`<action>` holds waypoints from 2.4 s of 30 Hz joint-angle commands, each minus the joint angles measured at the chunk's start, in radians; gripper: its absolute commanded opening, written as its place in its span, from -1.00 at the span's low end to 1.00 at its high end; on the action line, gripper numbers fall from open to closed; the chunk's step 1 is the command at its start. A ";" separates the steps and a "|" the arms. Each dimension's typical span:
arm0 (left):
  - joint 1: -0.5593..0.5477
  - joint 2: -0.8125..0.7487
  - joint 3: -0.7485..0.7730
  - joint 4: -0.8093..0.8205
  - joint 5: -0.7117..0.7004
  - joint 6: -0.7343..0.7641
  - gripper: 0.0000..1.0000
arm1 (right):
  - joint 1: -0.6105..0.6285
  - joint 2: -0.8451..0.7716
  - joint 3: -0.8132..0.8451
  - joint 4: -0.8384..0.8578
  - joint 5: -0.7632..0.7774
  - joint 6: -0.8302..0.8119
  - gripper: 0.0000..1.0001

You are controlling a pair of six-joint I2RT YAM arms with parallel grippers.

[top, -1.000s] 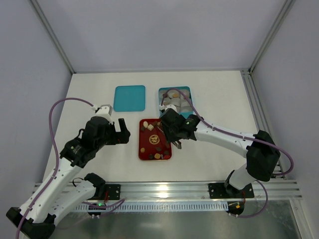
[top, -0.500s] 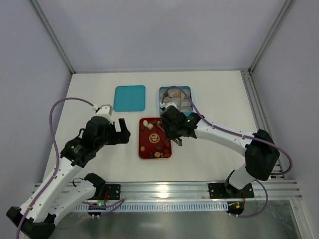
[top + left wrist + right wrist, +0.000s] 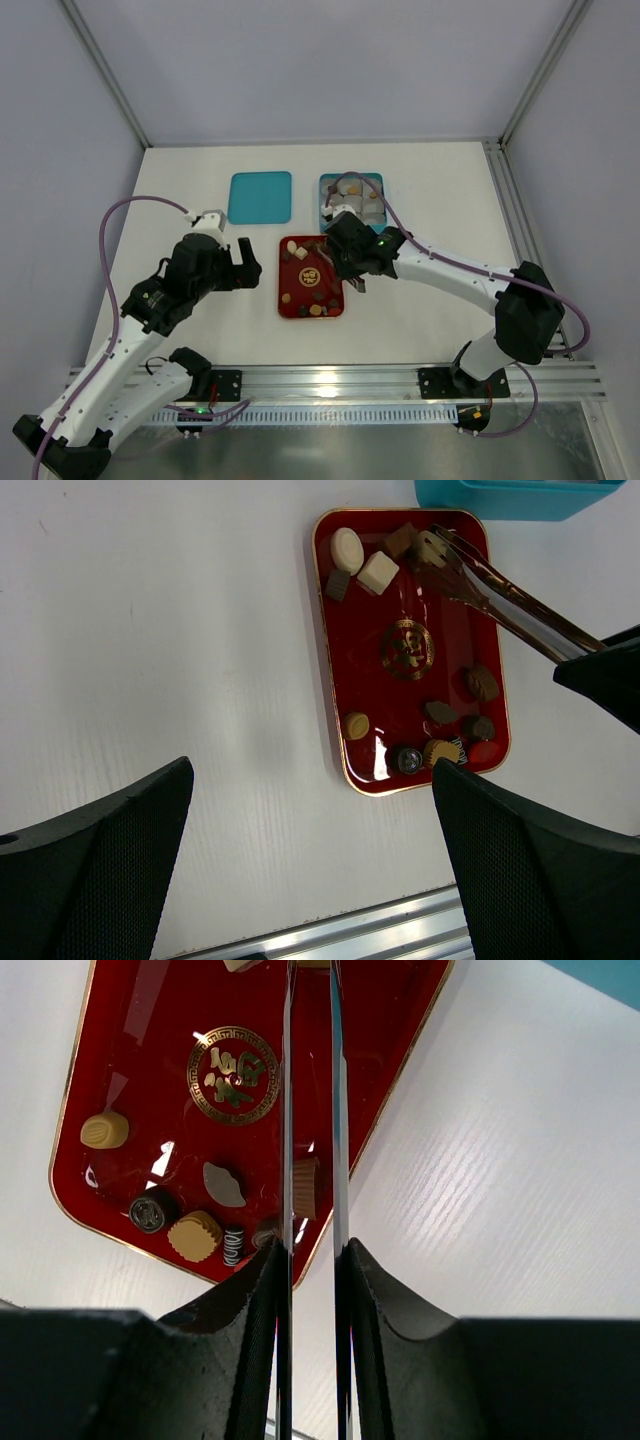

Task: Pack the chocolate

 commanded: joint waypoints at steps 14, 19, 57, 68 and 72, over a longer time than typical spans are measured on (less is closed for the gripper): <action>-0.002 0.005 0.003 0.013 -0.013 0.003 0.99 | -0.007 -0.195 0.026 -0.071 0.016 0.030 -0.40; -0.002 0.006 0.003 0.013 -0.013 0.004 0.99 | -0.073 -0.191 0.101 -0.107 0.008 0.000 -0.39; -0.003 -0.002 0.003 0.012 -0.016 0.004 0.99 | -0.323 0.156 0.307 -0.059 0.008 -0.042 -0.14; -0.003 -0.003 0.003 0.012 -0.013 0.003 1.00 | -0.303 0.032 0.296 -0.085 -0.010 -0.030 -0.07; -0.005 -0.003 0.003 0.013 -0.014 0.004 0.99 | -0.220 -0.048 0.248 -0.093 0.019 -0.008 -0.07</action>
